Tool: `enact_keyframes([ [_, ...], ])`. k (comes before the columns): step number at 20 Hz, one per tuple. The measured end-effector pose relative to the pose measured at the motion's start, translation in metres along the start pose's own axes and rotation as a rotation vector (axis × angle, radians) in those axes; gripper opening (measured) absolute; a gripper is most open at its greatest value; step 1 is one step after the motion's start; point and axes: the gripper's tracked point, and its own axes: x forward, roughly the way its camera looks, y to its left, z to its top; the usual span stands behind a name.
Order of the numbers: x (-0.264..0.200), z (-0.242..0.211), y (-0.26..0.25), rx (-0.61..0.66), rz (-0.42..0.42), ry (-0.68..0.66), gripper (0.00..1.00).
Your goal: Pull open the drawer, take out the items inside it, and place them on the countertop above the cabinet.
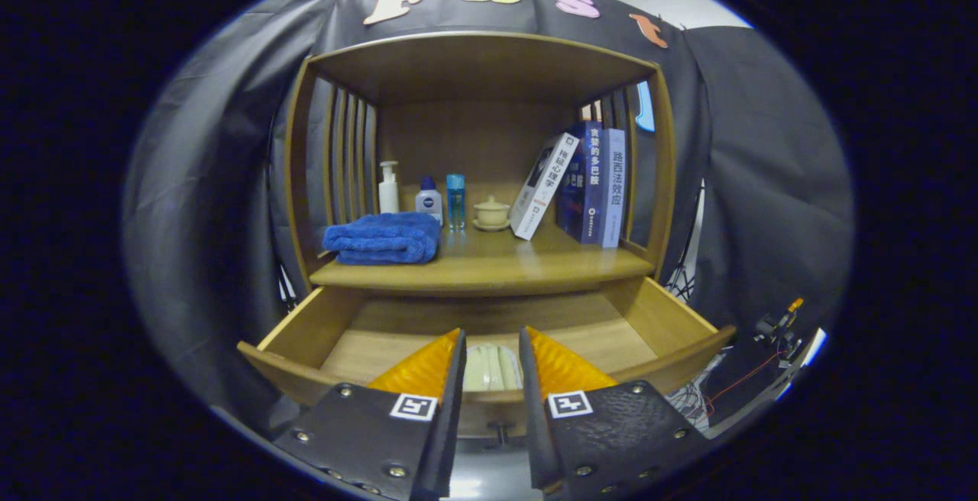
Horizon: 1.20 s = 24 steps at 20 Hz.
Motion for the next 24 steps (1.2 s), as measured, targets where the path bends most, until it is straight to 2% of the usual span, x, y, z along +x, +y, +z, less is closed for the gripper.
enact_keyframes([
  [2,0.021,-0.004,0.002,0.006,0.007,0.077,0.39],
  [4,0.043,-0.009,0.013,0.05,0.05,0.142,0.39],
  [6,0.06,-0.015,0.012,0.072,0.048,0.198,0.39],
  [14,0.1,-0.067,0.003,0.027,0.028,0.467,0.39],
  [18,0.109,-0.087,0.008,0.025,0.05,0.535,0.39],
  [21,0.112,-0.108,0.004,-0.008,0.031,0.615,0.39],
  [24,0.116,-0.107,0.003,0.011,0.017,0.598,0.39],
])
